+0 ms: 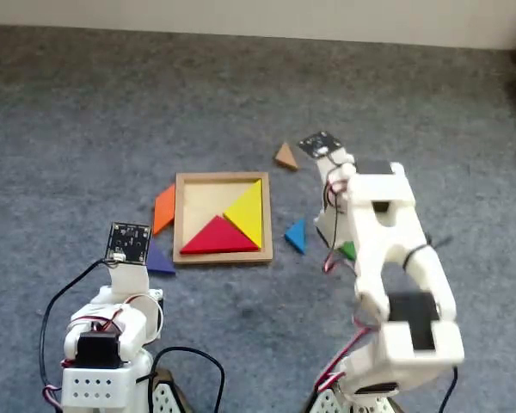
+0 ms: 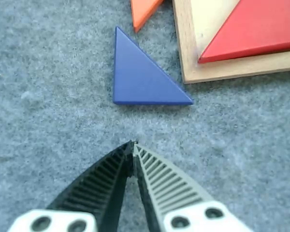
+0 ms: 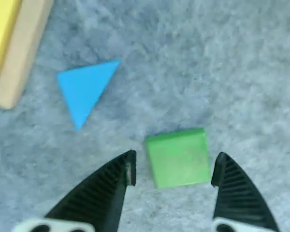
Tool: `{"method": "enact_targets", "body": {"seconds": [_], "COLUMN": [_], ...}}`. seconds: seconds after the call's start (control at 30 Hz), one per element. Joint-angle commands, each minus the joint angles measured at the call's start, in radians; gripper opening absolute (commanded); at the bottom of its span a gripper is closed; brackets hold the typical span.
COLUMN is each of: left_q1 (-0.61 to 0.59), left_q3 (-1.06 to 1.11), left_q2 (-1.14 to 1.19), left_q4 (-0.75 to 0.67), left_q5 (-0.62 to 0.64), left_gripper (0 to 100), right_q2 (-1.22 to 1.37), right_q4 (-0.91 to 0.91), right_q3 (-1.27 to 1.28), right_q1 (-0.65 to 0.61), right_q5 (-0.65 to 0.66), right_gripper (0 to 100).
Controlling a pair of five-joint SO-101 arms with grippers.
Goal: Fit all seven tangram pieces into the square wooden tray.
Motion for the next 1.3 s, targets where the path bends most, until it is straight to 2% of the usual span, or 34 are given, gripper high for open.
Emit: {"method": "enact_targets", "body": {"seconds": [0.0, 0.2, 0.67, 0.93, 1.27], "left_q1": [-0.010, -0.010, -0.010, -0.010, -0.010], "left_q3": [0.019, 0.019, 0.019, 0.019, 0.019], "left_q2": [-0.016, -0.016, -0.016, -0.016, -0.016], "left_q4": [0.003, 0.003, 0.003, 0.003, 0.003], "left_q5": [-0.006, -0.006, -0.006, -0.006, -0.006], "left_gripper": [1, 1, 1, 1, 1], "right_q2": [0.085, 0.186, 0.260, 0.259, 0.225], "right_q4": [0.053, 0.156, 0.156, 0.160, 0.163], "right_q3": [-0.160, -0.231, -0.231, -0.236, -0.236], "right_q1": [0.054, 0.074, 0.087, 0.085, 0.087], "right_q5": [0.046, 0.118, 0.153, 0.153, 0.147], "right_gripper": [25.2, 25.1, 24.4, 5.2, 4.2]}}
